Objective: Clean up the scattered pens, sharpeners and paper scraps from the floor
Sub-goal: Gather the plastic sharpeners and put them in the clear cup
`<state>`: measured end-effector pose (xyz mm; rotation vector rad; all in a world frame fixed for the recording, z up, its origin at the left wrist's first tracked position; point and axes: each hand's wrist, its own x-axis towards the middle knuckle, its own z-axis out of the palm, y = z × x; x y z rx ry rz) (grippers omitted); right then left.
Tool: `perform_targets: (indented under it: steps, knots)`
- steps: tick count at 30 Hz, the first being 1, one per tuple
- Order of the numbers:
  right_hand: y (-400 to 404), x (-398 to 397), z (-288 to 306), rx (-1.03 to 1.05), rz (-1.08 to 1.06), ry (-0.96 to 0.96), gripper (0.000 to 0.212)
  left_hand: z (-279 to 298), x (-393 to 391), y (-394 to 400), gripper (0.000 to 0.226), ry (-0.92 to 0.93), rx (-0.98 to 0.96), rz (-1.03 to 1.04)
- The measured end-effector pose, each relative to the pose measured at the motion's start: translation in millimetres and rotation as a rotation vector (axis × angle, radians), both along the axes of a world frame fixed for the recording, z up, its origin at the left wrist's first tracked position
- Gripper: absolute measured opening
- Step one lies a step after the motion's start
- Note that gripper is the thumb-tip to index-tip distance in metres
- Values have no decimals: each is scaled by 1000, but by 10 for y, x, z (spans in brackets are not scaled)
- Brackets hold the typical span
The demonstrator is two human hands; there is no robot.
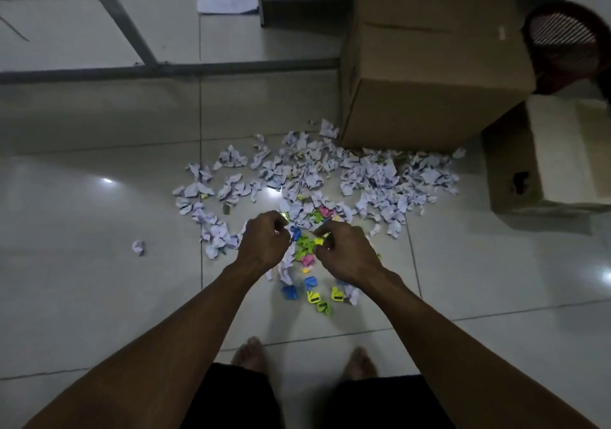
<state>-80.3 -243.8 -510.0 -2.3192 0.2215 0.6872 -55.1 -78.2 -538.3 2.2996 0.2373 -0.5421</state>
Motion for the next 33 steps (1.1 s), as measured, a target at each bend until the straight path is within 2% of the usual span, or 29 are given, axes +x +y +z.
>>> perform_targets:
  steps: [7, 11, 14, 18, 22, 25, 27, 28, 30, 31, 33]
  knots:
    - [80, 168, -1479, -37, 9, 27, 32, -1586, 334, 29, 13, -42, 130, -24]
    - [104, 258, -2096, -45, -5, -33, 33, -2223, 460, -7, 33, -104, 190, -133]
    - [111, 302, -2337, -25, -23, -61, 28, -2465, 533, -35, 44, -61, 263, -172]
    - [108, 315, -2461, -25, -42, -61, 30, -2561, 596, -31, 29, -111, 331, -182]
    - [137, 232, -2460, -40, -34, -24, 31, -2542, 563, 57, 30, -139, 276, -145]
    - [212, 271, -2494, -77, -26, -58, 36, -2426, 615, 126, 31, -213, 124, 68]
    - [292, 331, -2516, -120, -8, -83, 39, -2322, 667, 140, 26, -197, -46, 318]
    - [330, 359, -2528, -148, 10, -90, 39, -2280, 699, 147, 24, -125, -197, 496]
    - [390, 397, -2583, -197, 65, -108, 35, -2174, 741, 172, 28, 133, -608, 828]
    - [418, 403, -2621, -222, 95, -115, 34, -2141, 735, 212, 31, 256, -811, 935]
    - [457, 404, -2689, -263, 137, -125, 32, -2123, 692, 294, 35, 377, -1120, 1078]
